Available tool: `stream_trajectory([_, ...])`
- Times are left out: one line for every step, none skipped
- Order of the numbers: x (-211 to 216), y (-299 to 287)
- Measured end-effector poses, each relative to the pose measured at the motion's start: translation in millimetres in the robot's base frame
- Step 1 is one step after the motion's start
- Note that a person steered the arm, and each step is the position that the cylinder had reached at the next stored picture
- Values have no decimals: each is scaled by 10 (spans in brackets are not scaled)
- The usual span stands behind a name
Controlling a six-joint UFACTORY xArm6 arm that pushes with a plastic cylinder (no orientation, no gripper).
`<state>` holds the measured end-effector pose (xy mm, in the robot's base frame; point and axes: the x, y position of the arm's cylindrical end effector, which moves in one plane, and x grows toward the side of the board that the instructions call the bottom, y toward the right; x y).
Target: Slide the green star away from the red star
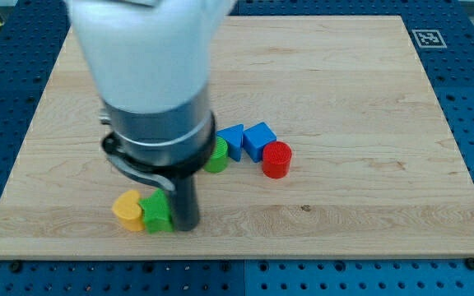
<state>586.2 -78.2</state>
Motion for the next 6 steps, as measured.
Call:
stream_trajectory([-3,-66])
stream_trajectory([-168,8])
stream_trajectory([-384,10])
stream_trajectory([-460,-46])
stream_trajectory([-364,-278])
stream_trajectory([-319,-454])
